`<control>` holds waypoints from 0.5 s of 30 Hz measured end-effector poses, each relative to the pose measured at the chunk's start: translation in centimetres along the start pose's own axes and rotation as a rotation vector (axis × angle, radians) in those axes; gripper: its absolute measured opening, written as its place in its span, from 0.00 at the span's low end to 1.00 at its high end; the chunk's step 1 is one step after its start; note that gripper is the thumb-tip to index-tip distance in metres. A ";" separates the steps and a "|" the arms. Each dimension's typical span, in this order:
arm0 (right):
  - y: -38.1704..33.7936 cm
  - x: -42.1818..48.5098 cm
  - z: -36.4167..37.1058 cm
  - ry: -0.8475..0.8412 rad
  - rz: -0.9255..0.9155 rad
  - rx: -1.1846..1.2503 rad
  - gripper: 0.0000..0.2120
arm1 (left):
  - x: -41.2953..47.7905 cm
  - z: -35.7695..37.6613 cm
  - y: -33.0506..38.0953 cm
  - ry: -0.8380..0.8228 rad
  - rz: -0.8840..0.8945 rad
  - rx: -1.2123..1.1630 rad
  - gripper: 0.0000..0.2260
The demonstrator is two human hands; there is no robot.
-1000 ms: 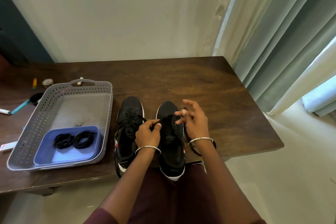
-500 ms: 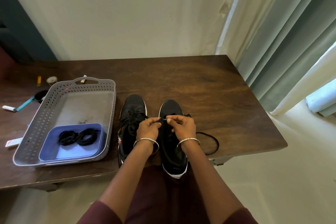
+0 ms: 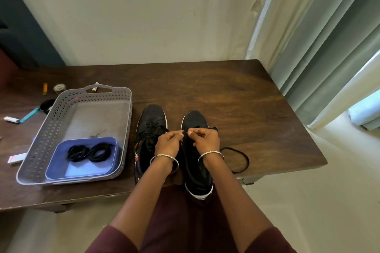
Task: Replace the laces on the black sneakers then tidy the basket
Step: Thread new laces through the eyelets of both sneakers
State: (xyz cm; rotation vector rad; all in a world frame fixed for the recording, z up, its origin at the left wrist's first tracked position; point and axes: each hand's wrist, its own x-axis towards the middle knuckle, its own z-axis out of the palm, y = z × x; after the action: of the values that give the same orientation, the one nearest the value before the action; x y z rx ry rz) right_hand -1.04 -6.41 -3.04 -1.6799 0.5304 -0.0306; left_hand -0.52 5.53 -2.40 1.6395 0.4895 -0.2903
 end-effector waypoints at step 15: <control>1.0 0.9 -0.5 -0.118 0.066 -0.073 0.09 | 0.6 0.1 2.9 0.085 0.514 0.867 0.03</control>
State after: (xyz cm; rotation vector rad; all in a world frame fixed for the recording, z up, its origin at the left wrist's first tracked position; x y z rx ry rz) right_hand -0.71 -7.34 -4.17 -1.7224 0.5030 0.1364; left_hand 1.38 5.31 -0.16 2.5549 -0.0418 -0.0336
